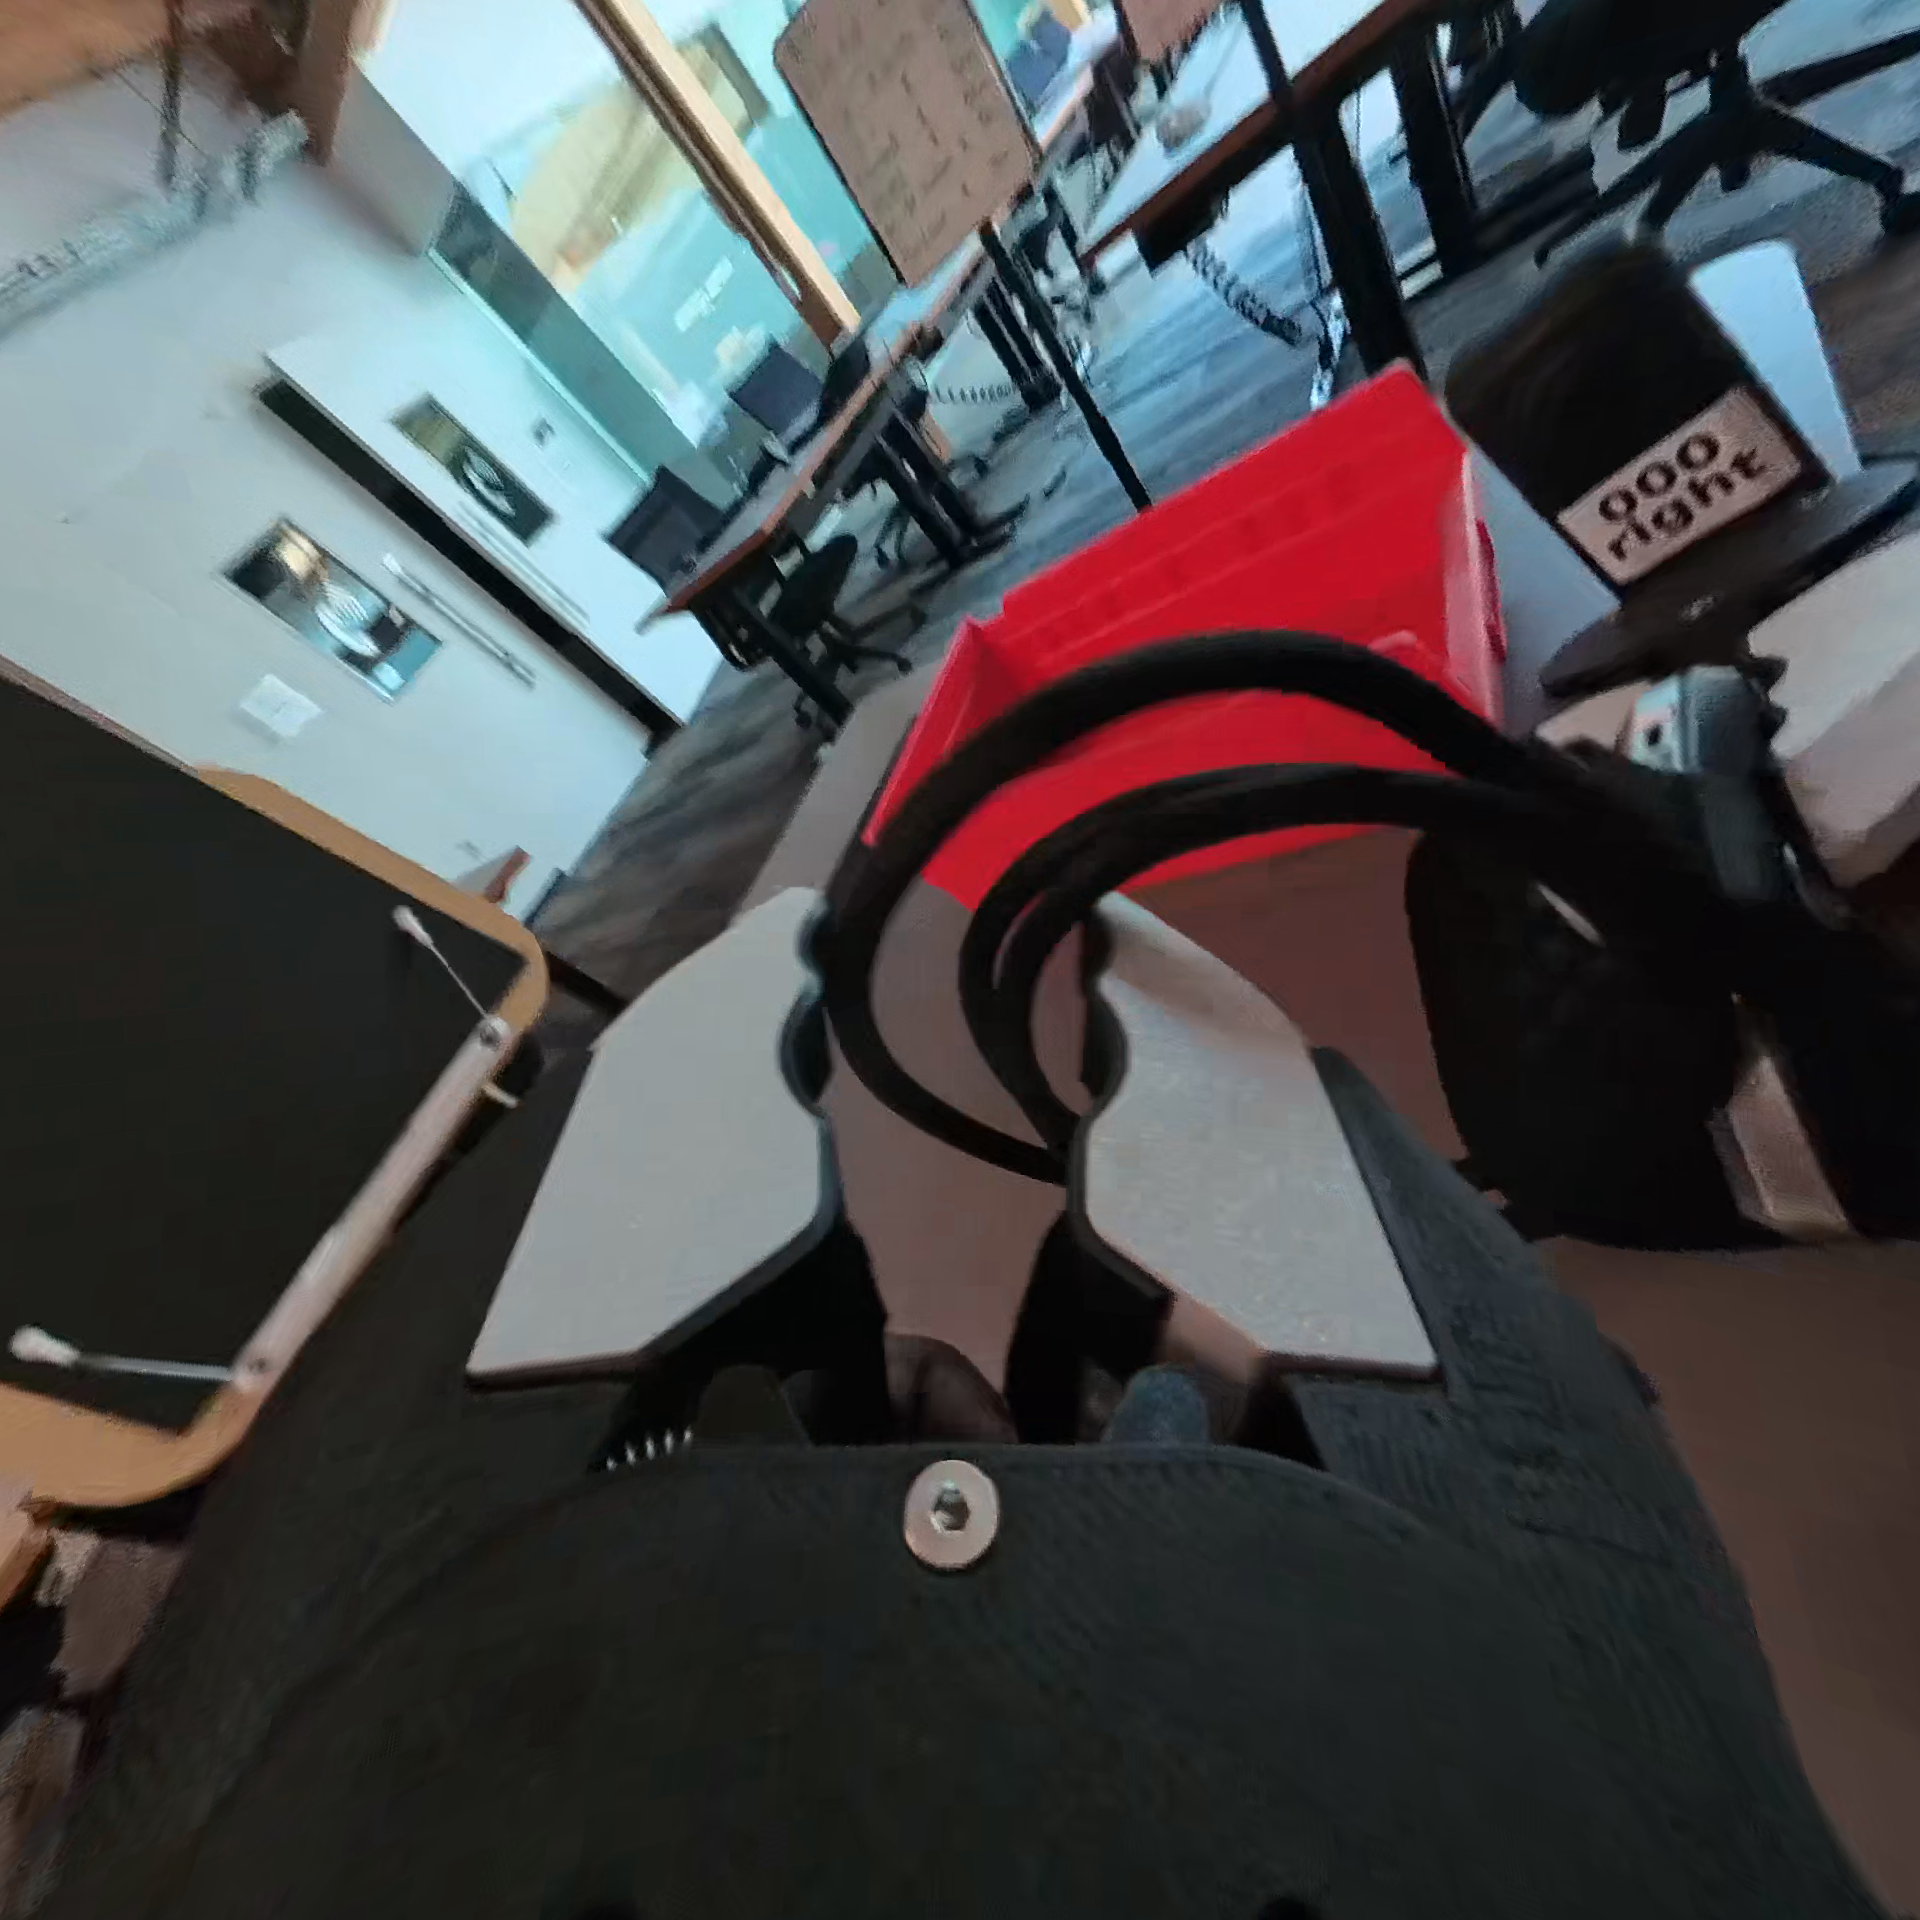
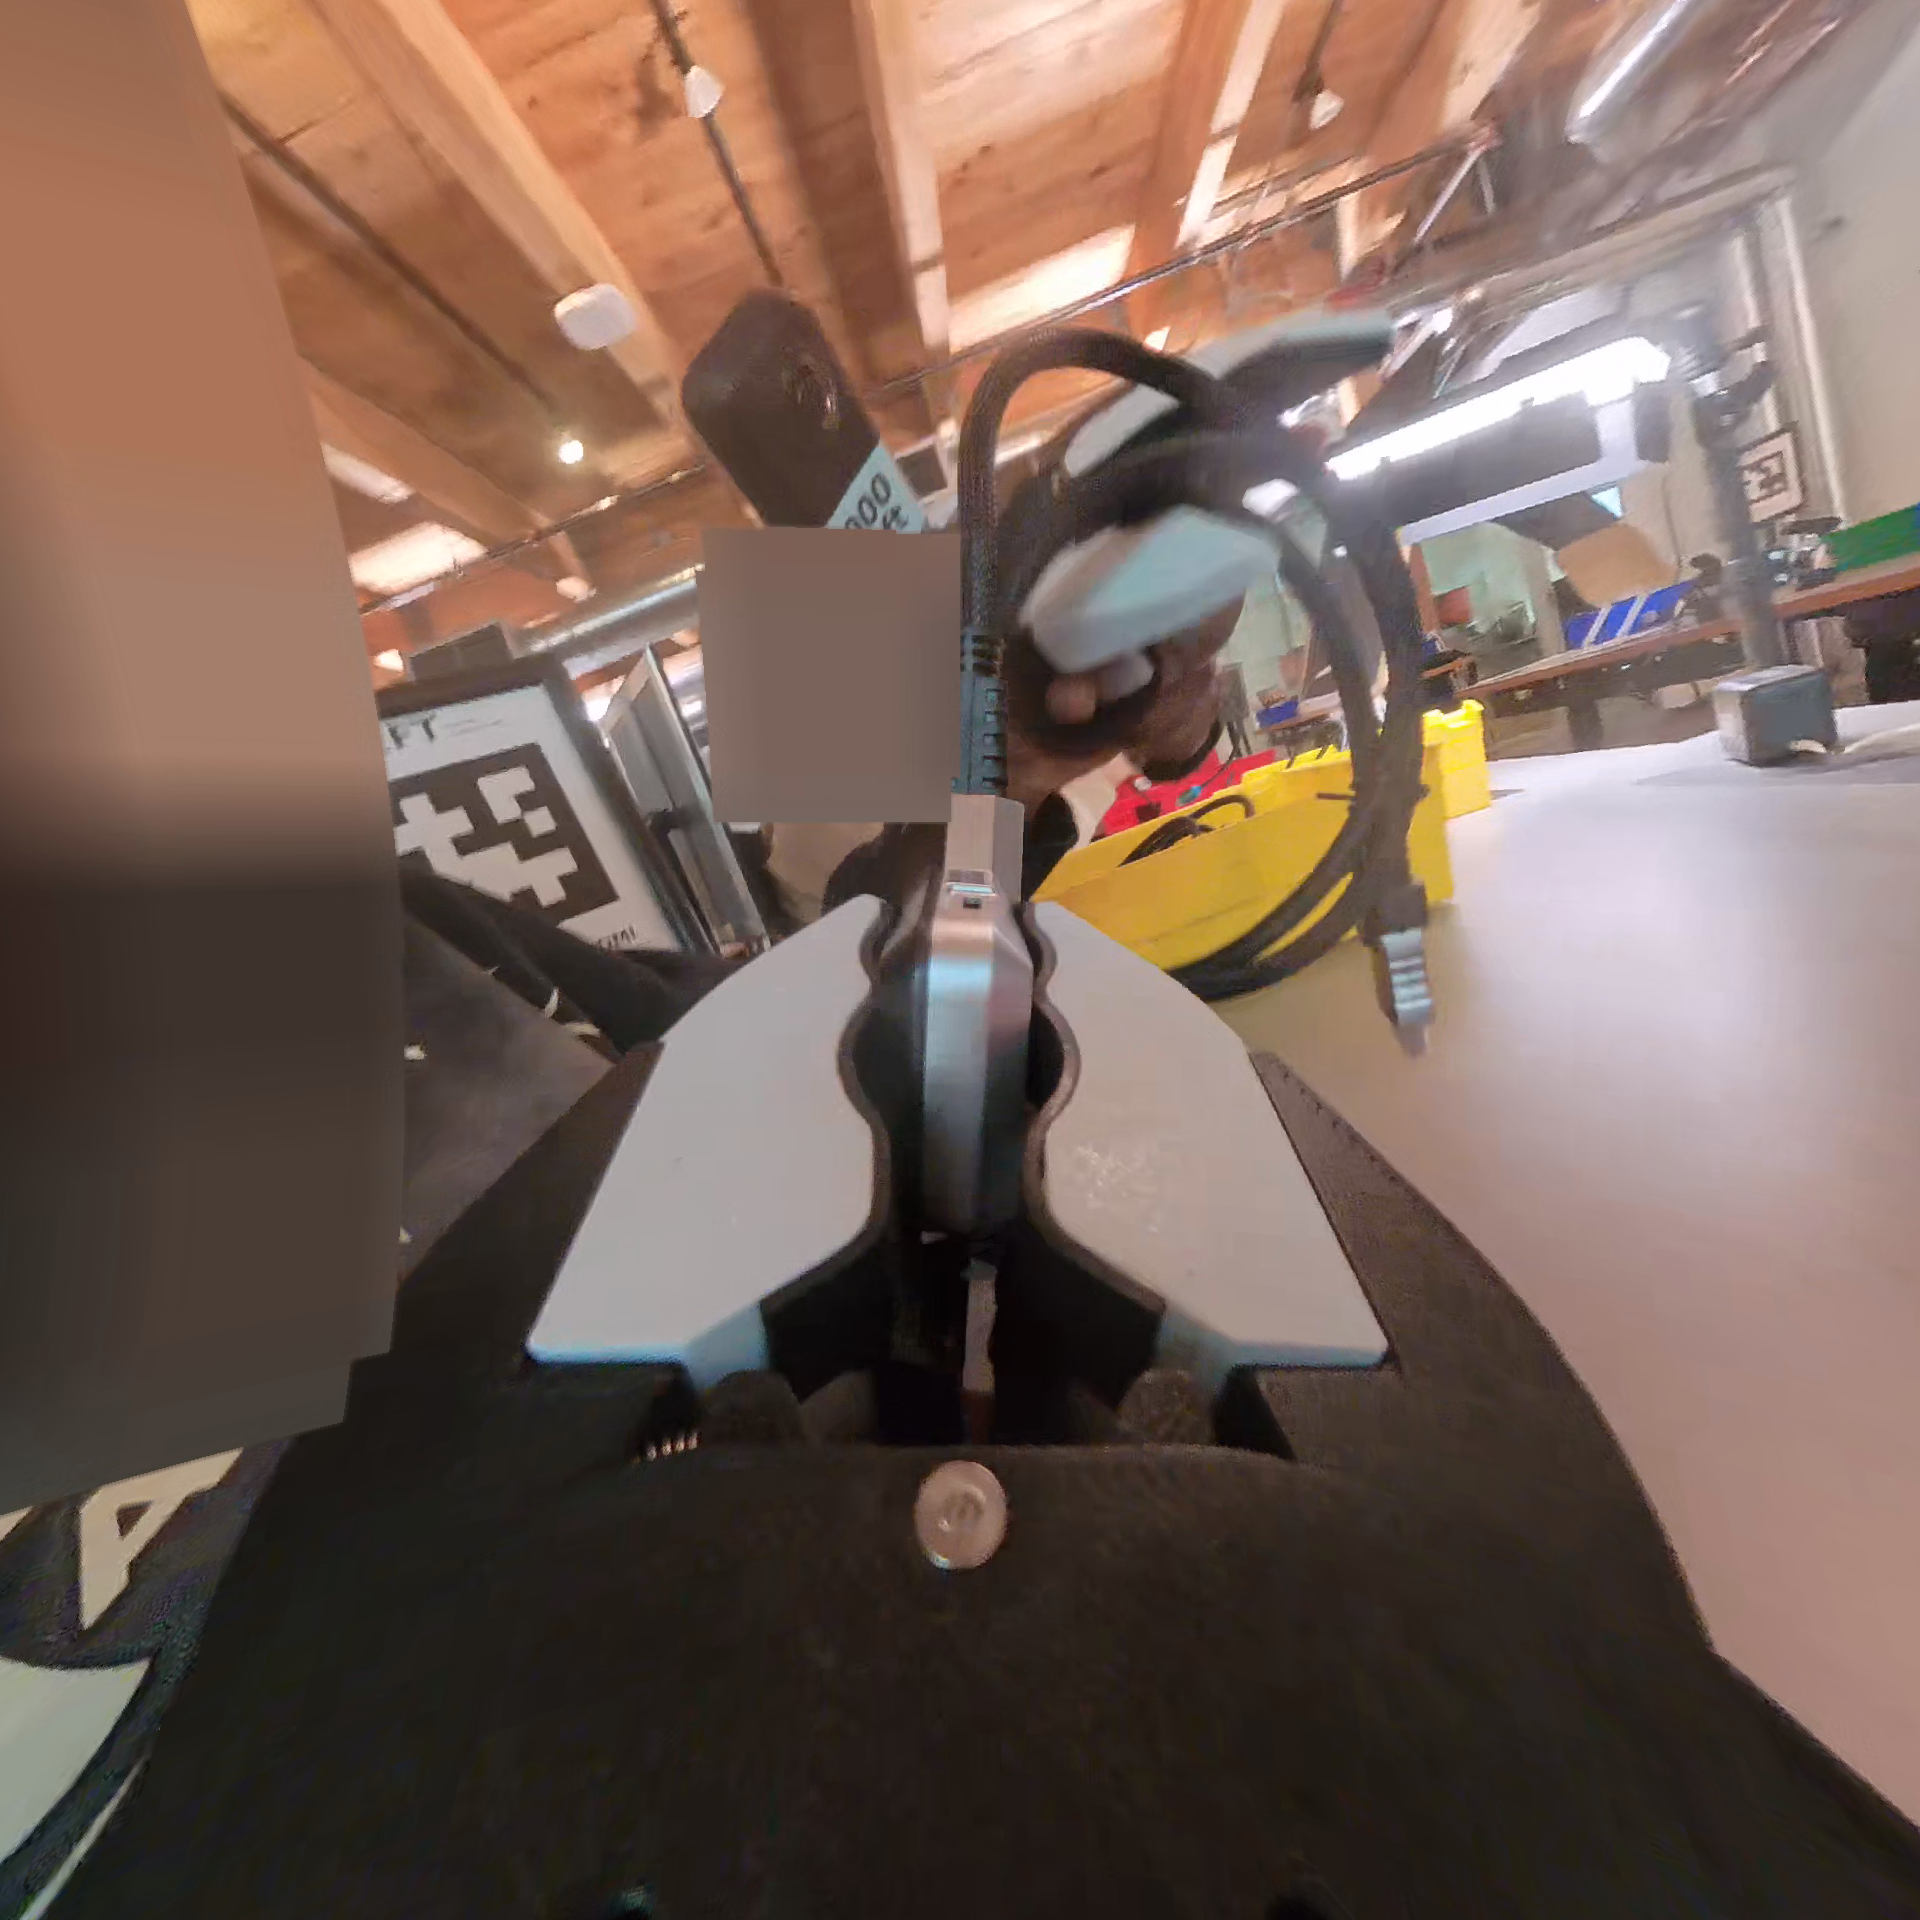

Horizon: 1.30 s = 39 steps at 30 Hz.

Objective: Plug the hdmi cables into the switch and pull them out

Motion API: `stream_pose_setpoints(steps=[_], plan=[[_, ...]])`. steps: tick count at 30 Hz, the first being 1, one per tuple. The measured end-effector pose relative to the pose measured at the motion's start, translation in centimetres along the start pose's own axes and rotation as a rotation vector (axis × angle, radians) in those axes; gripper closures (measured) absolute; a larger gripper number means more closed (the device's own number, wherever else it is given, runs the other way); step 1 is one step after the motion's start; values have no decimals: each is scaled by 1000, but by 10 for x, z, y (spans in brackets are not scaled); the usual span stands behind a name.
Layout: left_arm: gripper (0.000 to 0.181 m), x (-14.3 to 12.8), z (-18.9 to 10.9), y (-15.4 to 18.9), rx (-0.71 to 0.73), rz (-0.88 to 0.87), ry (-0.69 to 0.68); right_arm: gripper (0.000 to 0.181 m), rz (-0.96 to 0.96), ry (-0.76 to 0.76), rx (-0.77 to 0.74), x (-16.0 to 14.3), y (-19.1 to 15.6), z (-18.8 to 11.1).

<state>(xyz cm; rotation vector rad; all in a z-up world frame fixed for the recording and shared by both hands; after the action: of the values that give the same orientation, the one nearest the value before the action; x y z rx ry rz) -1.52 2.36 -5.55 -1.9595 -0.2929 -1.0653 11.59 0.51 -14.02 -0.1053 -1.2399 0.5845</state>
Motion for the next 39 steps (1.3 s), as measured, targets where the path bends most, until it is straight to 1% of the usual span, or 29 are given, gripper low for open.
stream_pose_setpoints(steps=[2,3,4,7,8,9,10,11,12,13,14,16,18,19,21,22,23,24,26,27,29,31,32,33,34,35,36,38,39], plan=[[117,-15,-1,2,28,-65,-48,159,56,40,-24,4,6,-3],[108,-22,-5,3,55,-105,-39,159,81,67,-47,6,11,-5],[105,-27,-10,4,87,-154,-16,159,106,98,-64,9,14,-7],[103,-46,-33,8,211,-309,45,159,193,205,-114,16,27,-16],[103,-50,-41,13,250,-393,100,159,221,242,-122,19,30,-18],[103,-50,-47,21,257,-502,191,159,247,279,-125,21,33,-21],[104,-49,-49,33,215,-625,297,159,267,311,-126,23,35,-23],[106,-47,-45,48,126,-745,380,159,281,331,-127,24,36,-25],[106,-46,-38,65,15,-838,415,159,290,342,-129,24,38,-25],[105,-45,-28,81,-82,-897,417,159,296,343,-134,23,38,-24],[103,-45,-18,93,-147,-932,420,159,296,337,-137,22,38,-23],[106,-42,2,107,-210,-1002,479,159,281,311,-146,19,37,-19],[114,-39,17,114,-264,-1098,556,159,244,267,-152,16,33,-14],[119,-38,21,115,-300,-1141,596,159,221,235,-156,13,31,-11],[141,-36,21,113,-359,-1208,700,159,175,161,-151,7,27,-4],[161,-40,19,111,-355,-1229,721,158,154,127,-147,5,24,-1],[161,-43,17,111,-363,-1223,729,158,125,90,-165,3,24,0],[161,-45,14,112,-373,-1227,729,155,89,47,-165,1,21,1],[161,-49,8,111,-359,-1238,733,125,-50,-50,-173,1,15,0],[161,-53,7,111,-340,-1232,711,113,-173,-113,-213,2,13,-2],[162,-60,5,111,-319,-1232,663,97,-503,-244,-340,2,12,-9],[162,-63,5,111,-332,-1262,645,100,-846,-368,-447,-2,13,-13],[162,-64,6,112,-336,-1268,628,104,-964,-427,-471,-8,12,-13],[161,-64,9,113,-342,-1267,608,106,-1040,-477,-487,-14,13,-11],[162,-64,11,116,-357,-1263,589,110,-1090,-517,-502,-20,14,-9],[161,-63,13,118,-372,-1258,579,122,-1131,-551,-524,-25,18,-9],[161,-63,14,119,-375,-1256,573,125,-1181,-551,-555,-26,20,-9],[161,-63,14,117,-367,-1256,591,126,-1168,-526,-555,-24,18,-9],[154,-63,13,114,-330,-1249,609,126,-1168,-504,-597,-19,19,-10]])
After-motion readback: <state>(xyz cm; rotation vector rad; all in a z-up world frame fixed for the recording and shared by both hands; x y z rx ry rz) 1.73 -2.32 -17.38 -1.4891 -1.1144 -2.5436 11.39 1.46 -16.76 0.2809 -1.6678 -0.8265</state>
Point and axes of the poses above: each gripper's, where its closed fingertips meet, z out along the fingers, x out of its top, y = z × x across the jaws, the point moved 5 cm from there along -z, back along the fingers, and after that the axes turned 7 degrees about -x, right-handed, at the moved point
